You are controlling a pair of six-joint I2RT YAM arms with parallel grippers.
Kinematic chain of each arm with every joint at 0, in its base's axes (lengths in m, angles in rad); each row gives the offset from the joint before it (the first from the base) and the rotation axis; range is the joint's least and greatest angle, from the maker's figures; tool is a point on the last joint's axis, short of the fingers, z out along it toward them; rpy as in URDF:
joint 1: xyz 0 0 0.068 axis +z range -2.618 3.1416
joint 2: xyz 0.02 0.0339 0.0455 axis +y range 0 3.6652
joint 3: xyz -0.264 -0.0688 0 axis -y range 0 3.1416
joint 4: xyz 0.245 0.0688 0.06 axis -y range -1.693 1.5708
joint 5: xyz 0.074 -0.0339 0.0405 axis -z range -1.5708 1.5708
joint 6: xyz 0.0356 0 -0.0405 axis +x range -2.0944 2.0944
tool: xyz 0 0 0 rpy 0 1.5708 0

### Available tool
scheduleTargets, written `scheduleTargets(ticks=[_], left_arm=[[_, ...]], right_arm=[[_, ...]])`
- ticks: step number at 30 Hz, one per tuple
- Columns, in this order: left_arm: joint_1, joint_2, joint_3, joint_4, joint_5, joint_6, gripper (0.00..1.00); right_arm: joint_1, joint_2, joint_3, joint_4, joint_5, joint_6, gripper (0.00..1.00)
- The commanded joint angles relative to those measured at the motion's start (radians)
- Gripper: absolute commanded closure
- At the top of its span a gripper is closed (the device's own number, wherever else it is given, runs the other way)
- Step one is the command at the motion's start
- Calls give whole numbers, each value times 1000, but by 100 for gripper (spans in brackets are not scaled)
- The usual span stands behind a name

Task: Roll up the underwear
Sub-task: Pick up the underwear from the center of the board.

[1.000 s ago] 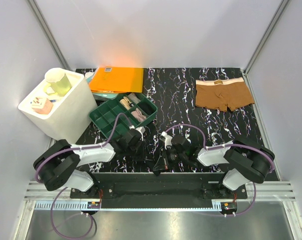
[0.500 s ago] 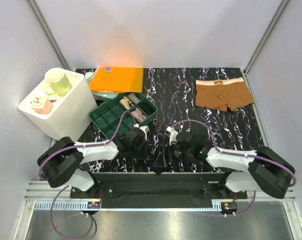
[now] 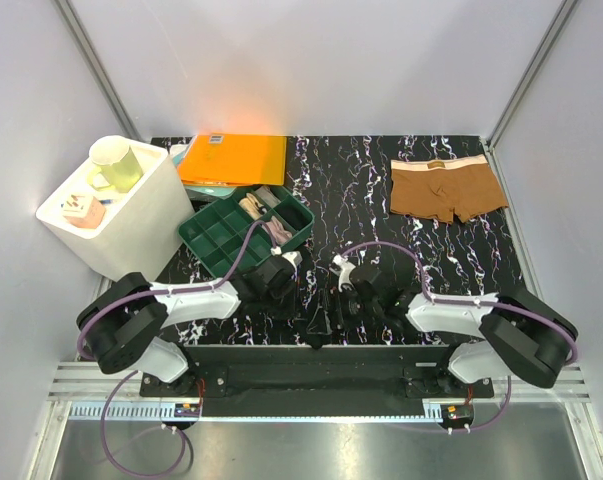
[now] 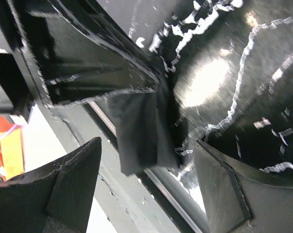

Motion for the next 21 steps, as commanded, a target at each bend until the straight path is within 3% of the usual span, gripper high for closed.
scheduleTargets(ticks=[1,21], left_arm=[[-8,34,2,-81,-59,40,100],[-17,28,8,-85,-67,31,100]], right_arm=[[-4,82,-1,75,-50,-2,19],[16,182,20,99,-113,-4,46]])
